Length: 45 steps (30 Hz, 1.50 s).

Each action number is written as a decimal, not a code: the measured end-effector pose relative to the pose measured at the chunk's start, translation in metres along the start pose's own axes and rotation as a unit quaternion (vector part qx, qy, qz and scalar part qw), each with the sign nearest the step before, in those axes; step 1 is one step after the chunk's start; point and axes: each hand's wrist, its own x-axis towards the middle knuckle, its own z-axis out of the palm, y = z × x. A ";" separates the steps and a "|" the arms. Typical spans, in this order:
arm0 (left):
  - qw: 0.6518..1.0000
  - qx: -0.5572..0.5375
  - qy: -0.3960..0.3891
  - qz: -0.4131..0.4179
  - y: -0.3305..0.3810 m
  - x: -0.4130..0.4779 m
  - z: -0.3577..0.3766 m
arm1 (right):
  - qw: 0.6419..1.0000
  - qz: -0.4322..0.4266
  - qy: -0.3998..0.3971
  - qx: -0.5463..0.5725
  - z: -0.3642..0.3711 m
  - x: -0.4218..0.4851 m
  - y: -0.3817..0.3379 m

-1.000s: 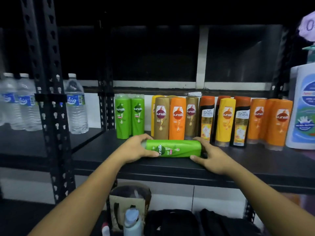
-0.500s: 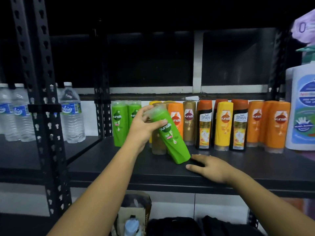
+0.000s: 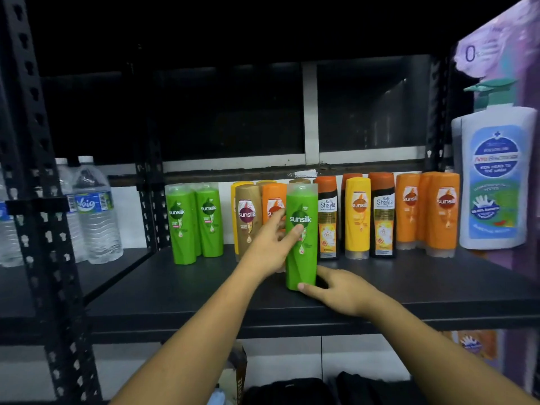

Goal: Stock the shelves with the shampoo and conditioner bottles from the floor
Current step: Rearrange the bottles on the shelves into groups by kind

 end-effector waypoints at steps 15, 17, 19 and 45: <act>0.879 0.416 -0.219 -0.080 -0.039 -0.053 -0.061 | 0.968 -0.016 0.147 0.203 -0.003 0.002 -0.018; 0.873 0.426 -0.219 -0.097 -0.041 -0.060 -0.085 | 0.963 -0.009 0.156 0.218 -0.001 0.007 -0.030; 0.867 0.435 -0.213 -0.114 -0.043 -0.068 -0.116 | 0.965 -0.016 0.143 0.217 0.002 0.010 -0.045; 0.873 0.432 -0.038 -0.224 -0.117 -0.064 -0.244 | 0.969 0.053 0.194 0.145 0.111 0.209 -0.189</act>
